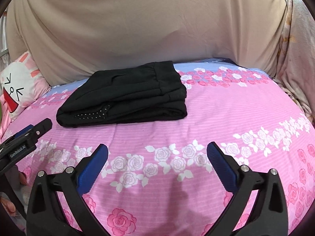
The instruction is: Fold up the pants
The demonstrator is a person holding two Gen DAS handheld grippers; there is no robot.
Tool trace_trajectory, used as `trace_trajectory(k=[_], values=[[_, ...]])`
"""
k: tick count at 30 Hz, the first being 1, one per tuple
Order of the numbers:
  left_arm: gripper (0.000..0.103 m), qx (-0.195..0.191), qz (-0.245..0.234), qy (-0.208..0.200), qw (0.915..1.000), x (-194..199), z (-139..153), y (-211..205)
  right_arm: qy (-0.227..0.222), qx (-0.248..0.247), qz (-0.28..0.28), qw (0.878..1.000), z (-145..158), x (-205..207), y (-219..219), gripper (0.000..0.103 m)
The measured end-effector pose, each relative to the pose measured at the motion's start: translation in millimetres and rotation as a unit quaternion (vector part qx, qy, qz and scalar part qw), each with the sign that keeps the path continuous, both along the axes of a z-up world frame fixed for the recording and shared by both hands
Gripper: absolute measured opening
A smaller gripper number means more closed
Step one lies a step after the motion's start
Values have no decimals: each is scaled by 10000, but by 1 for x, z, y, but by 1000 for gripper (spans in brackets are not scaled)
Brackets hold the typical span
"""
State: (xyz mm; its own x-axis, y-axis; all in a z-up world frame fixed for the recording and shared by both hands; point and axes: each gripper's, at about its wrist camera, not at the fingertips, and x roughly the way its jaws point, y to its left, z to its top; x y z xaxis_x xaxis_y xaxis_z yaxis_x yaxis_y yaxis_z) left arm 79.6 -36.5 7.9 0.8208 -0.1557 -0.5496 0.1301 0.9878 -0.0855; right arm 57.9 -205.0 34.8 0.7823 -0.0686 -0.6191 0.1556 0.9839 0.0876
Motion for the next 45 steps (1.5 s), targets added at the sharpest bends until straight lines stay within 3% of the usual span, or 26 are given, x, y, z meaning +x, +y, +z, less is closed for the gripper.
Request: trace_trajectory(k=[8, 31, 45], values=[[87, 620, -59, -89, 9980, -5, 0, -15, 163, -55, -179, 9997, -4, -1, -1, 98], [87, 878, 196, -87, 9959, -5, 0, -17, 168, -47, -156, 9997, -4, 0, 0, 98], [92, 773, 337, -103, 9964, -7, 1, -13, 170, -48, -162, 9997, -4, 0, 0, 98]])
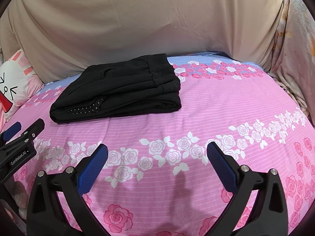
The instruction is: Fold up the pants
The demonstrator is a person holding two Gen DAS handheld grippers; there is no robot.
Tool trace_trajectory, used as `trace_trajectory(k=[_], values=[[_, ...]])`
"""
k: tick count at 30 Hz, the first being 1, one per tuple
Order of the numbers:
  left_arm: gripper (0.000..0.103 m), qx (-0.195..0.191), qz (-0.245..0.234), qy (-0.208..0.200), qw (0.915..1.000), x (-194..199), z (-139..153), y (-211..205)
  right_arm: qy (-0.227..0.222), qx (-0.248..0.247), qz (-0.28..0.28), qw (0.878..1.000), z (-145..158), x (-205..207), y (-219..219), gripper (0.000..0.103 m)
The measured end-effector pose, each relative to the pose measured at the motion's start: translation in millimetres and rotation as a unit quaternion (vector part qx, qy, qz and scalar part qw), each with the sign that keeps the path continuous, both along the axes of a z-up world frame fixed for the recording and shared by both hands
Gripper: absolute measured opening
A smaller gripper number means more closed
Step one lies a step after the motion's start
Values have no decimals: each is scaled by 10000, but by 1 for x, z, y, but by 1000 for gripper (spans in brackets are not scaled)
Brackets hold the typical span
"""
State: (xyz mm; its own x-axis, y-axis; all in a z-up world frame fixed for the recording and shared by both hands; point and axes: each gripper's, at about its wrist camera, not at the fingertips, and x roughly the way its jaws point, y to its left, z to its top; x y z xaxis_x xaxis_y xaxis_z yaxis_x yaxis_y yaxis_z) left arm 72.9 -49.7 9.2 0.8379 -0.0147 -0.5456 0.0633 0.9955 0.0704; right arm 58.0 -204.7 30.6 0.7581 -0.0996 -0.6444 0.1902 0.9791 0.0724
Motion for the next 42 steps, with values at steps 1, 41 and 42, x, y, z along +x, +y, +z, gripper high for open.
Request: trace_trajectory(k=[1, 41, 42], values=[[92, -13, -4, 6, 10000, 0, 0, 0, -1, 0, 0, 10000, 0, 0, 0, 98], [92, 144, -84, 8, 9999, -3, -2, -4, -1, -20, -7, 10000, 0, 0, 2, 98], [92, 152, -83, -1, 9998, -3, -2, -4, -4, -20, -7, 10000, 0, 0, 2, 98]])
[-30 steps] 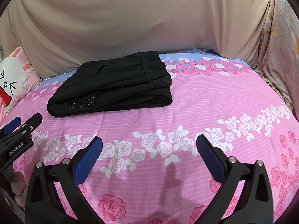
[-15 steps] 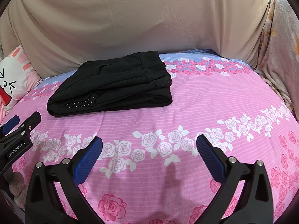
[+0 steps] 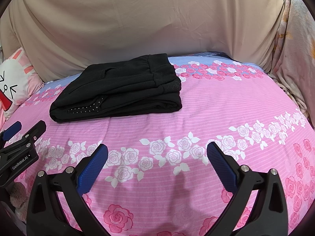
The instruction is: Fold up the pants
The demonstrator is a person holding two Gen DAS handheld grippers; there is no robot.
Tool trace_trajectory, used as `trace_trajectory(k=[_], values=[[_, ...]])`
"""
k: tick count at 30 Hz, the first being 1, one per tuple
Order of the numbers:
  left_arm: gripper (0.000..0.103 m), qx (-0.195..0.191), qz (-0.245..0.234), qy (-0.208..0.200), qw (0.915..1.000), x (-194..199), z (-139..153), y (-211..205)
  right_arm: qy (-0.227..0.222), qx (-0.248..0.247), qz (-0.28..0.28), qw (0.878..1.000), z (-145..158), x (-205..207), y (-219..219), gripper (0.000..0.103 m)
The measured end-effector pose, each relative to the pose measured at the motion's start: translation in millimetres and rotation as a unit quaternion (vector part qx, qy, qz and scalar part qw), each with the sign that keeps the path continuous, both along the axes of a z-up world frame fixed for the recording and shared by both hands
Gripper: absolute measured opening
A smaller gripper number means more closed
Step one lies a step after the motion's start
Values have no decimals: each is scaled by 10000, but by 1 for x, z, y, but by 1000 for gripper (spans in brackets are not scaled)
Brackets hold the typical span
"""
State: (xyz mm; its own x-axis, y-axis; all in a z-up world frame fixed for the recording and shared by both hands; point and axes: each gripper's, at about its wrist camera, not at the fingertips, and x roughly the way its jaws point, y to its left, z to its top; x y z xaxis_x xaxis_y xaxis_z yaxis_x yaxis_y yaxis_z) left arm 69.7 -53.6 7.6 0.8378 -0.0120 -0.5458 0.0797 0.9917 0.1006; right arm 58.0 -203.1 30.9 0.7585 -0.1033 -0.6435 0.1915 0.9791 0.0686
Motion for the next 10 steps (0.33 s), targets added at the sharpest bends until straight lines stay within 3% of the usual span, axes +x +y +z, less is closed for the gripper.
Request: trace_trajectory(k=[10], values=[[92, 117, -42, -70, 9999, -3, 1, -5, -4, -2, 7, 10000, 0, 0, 0, 98]])
